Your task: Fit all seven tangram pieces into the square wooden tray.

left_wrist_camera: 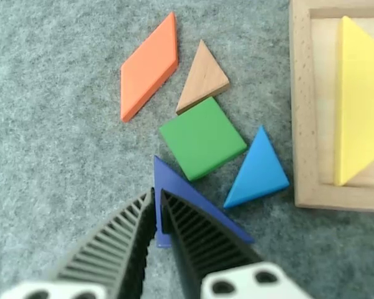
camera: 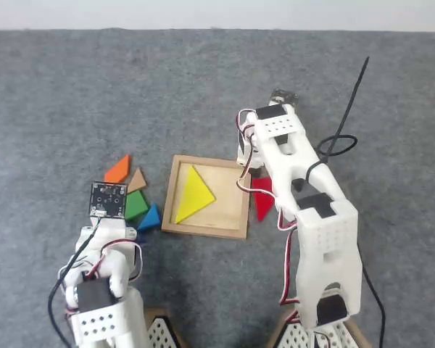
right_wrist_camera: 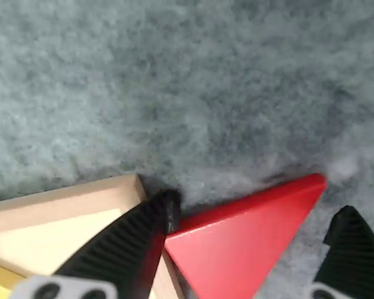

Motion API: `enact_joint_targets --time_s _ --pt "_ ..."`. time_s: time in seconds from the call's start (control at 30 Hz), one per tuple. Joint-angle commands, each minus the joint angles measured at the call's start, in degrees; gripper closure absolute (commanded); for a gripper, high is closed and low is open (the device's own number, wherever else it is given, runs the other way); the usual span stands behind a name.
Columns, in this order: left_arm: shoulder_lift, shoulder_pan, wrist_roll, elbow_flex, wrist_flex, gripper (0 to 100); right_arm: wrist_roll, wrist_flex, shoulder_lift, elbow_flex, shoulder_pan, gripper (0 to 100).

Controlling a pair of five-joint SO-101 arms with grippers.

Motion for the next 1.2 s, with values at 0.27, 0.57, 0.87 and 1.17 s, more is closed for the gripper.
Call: enact_joint_targets --time_s 0.27,0.57,0.87,1.17 --pt "-1.14 0.35 0.35 -0.48 0.35 98 2.02 3.82 1.19 -5.98 -0.22 90.5" --pt "-1.14 0.35 0.35 -0.48 0.35 98 8.70 7.69 -6.64 -6.77 1.71 91.8" --pt "-1.14 0.35 0.35 -0.48 0.35 98 18.37 16.92 -16.31 -4.92 -5.58 90.2" --pt "-1.14 0.35 0.35 -0.48 0.35 98 23.74 13.85 -22.37 12.40 -12.26 89.7"
